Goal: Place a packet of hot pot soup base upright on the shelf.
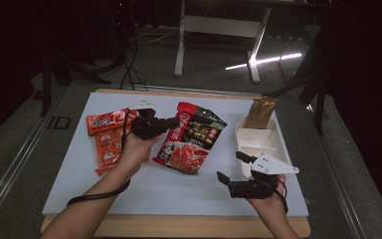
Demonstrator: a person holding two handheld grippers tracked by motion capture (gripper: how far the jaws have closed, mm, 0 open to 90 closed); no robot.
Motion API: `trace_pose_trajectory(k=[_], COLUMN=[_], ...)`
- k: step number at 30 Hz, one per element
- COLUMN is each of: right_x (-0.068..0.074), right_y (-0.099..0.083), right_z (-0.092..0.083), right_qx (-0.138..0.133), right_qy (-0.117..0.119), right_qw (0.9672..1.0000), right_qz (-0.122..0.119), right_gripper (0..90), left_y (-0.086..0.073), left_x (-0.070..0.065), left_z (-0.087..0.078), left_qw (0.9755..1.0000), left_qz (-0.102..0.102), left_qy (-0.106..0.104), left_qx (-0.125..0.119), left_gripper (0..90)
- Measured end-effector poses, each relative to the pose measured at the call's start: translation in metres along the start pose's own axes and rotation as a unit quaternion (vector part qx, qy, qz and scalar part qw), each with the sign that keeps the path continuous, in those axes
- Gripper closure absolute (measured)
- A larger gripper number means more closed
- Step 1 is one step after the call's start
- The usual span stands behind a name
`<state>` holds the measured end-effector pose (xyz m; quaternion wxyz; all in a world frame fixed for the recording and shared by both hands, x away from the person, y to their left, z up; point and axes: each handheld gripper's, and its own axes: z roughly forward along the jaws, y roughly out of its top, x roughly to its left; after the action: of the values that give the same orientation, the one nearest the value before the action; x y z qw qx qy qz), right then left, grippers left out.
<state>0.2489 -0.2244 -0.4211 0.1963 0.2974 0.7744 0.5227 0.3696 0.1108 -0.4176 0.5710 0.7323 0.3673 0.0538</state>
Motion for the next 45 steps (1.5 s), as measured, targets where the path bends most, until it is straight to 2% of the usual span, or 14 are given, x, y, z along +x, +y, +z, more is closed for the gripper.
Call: trace_pose_trajectory(k=[4, 8, 11, 14, 18, 20, 26, 28, 29, 34, 36, 40, 45], right_x=[-0.007, -0.018, -0.025, -0.028, -0.027, -0.026, -0.022, -0.023, -0.024, -0.024, -0.023, -0.022, -0.021], right_y=[0.009, 0.019, 0.026, 0.031, 0.035, 0.037, 0.045, 0.048, 0.050, 0.056, 0.057, 0.061, 0.068], right_z=[0.000, 0.004, 0.007, 0.010, 0.011, 0.010, 0.005, 0.003, 0.003, 0.003, 0.002, 0.000, 0.000], right_qx=[-0.004, -0.014, -0.018, -0.027, -0.033, -0.036, -0.047, -0.045, -0.042, -0.026, -0.025, -0.033, -0.030], right_qy=[-0.026, -0.035, -0.029, -0.009, 0.007, 0.011, 0.019, 0.032, 0.040, 0.046, 0.047, 0.046, 0.046], right_qw=[0.9996, 0.9993, 0.9994, 0.9993, 0.9991, 0.9990, 0.9984, 0.9980, 0.9977, 0.9980, 0.9980, 0.9979, 0.9983], right_qz=[-0.013, -0.007, 0.007, 0.024, 0.026, 0.024, 0.026, 0.030, 0.035, 0.036, 0.032, 0.031, 0.017], right_gripper=[16.5, 20.5, 27.7, 35.2, 44.2, 51.0, 67.3, 73.2, 73.8, 75.9, 76.3, 76.5, 76.9], left_y=[0.000, -0.001, -0.002, -0.004, -0.006, -0.008, -0.013, -0.015, -0.016, -0.020, -0.021, -0.021, -0.022], left_x=[-0.008, -0.019, -0.023, -0.027, -0.032, -0.033, -0.036, -0.035, -0.035, -0.035, -0.035, -0.038, -0.036], left_z=[-0.004, -0.007, -0.007, -0.008, -0.008, -0.008, -0.006, -0.006, -0.006, -0.006, -0.006, -0.006, -0.005], left_qw=[0.9995, 0.9982, 0.9962, 0.9936, 0.9906, 0.9890, 0.9869, 0.9872, 0.9872, 0.9877, 0.9874, 0.9897, 0.9890], left_qz=[0.004, 0.008, -0.003, -0.012, -0.010, -0.018, -0.024, -0.022, -0.023, -0.018, -0.014, 0.010, 0.008], left_qy=[-0.028, -0.055, -0.082, -0.105, -0.126, -0.135, -0.144, -0.144, -0.143, -0.141, -0.143, -0.131, -0.132], left_qx=[-0.011, -0.024, -0.030, -0.040, -0.053, -0.059, -0.068, -0.065, -0.067, -0.065, -0.065, -0.058, -0.066], left_gripper=[88.4, 88.5, 88.4, 88.5, 88.4, 88.4, 88.3, 88.2, 88.1, 86.8, 85.6, 85.1, 82.0])
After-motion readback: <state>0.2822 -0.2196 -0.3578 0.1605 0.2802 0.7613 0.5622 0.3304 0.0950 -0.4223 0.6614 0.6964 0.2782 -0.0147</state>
